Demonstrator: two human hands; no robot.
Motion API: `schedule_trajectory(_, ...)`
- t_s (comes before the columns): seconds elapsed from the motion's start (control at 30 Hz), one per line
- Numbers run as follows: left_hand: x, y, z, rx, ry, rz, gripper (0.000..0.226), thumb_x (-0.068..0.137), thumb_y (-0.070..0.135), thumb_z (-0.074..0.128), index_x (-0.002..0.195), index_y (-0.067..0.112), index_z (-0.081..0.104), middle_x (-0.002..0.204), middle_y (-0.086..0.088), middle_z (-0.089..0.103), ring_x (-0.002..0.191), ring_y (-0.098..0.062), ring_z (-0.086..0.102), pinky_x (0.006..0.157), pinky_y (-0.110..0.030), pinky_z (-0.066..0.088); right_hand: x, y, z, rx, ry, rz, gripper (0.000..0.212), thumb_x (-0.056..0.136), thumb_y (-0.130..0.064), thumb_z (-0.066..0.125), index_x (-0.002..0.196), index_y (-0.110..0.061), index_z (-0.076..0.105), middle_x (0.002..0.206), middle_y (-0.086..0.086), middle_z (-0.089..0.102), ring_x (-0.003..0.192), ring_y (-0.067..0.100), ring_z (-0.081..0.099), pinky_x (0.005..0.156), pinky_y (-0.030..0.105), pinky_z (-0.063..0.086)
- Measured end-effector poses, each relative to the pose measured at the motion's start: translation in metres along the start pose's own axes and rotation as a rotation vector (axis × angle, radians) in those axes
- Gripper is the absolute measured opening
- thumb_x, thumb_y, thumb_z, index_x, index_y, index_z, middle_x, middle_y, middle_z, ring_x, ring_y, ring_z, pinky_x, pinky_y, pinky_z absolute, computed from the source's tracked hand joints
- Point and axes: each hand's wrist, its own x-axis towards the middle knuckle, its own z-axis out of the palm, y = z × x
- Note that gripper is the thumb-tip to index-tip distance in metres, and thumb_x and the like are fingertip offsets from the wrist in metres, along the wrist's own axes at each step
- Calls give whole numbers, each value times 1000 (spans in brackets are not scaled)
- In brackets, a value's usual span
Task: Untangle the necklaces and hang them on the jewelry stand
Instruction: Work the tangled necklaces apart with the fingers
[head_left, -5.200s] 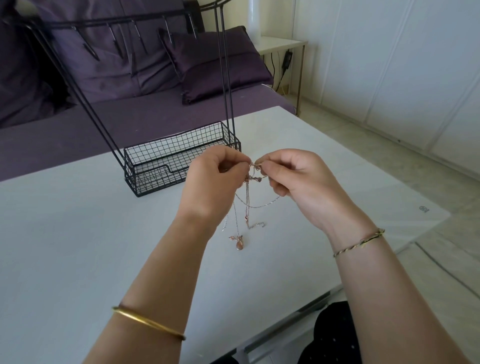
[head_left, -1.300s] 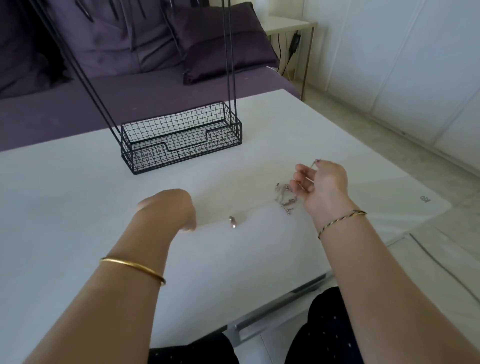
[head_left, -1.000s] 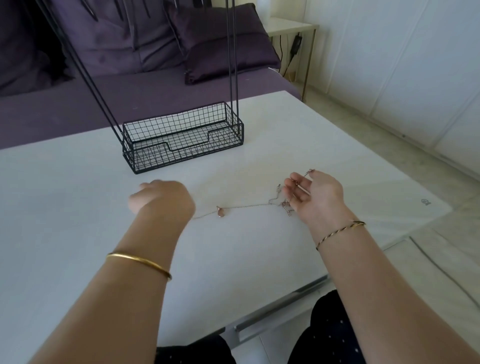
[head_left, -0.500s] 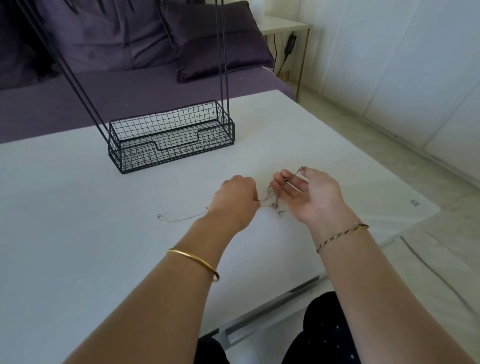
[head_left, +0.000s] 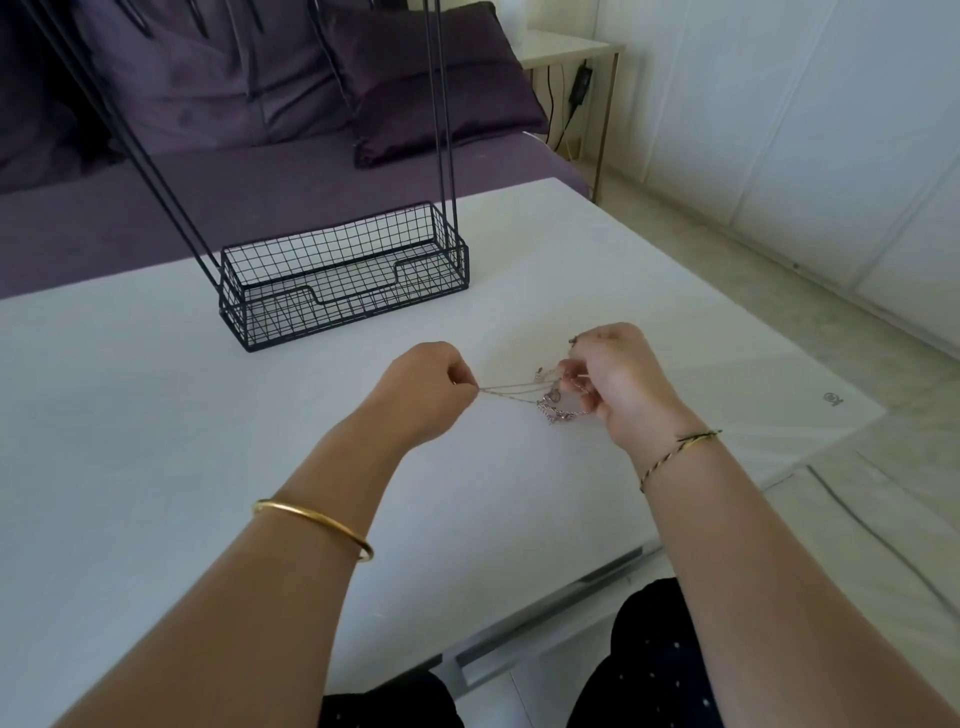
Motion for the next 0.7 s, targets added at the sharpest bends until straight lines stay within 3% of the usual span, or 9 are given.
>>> schedule_trajectory(0.13,-4,-9,-9,39,-7,-28,8,90,19,59,87,13,64,82,-3,65,65,-12,56,55,-24,39,-3,3,-5,-118,-71,-87,30,78,10,54,101,-9,54,81,11,54,60,19,49,47,20,40)
schedule_trajectory(0.23,-6,-17,-17,123,-31,-69,10,89,18,58,80,15,62,73,2,66,56,-5,46,49,-22,32,-2,3,-9,-250,-144,-148,39,74,17,56,103,-8,61,79,4,55,66,19,52,61,29,47)
schedule_trajectory(0.3,-7,-20,-20,211,-31,-99,12,88,15,58,76,14,62,74,8,62,58,-7,44,51,-22,32,-1,4,-10,-350,-209,-199,37,72,20,56,92,-9,64,76,1,55,66,15,53,59,26,45)
schedule_trajectory(0.43,-6,-27,-25,367,-16,-198,14,86,15,59,72,19,58,90,2,63,82,-18,57,67,-29,44,-1,7,-4,-536,-251,-356,30,69,17,60,72,-12,67,65,-1,59,62,14,55,60,24,46)
schedule_trajectory(0.53,-7,-33,-33,520,23,-280,9,87,12,53,85,17,61,95,0,61,89,-20,58,63,-28,40,1,8,-6,-649,-170,-425,22,71,10,62,71,-11,71,60,-9,57,59,10,53,55,18,41)
schedule_trajectory(0.7,-12,-38,-45,627,62,-396,10,89,13,52,92,16,61,93,0,59,88,-20,56,63,-29,36,4,8,-14,-549,-109,-440,14,76,5,66,78,-6,74,64,-13,58,62,0,52,54,5,38)
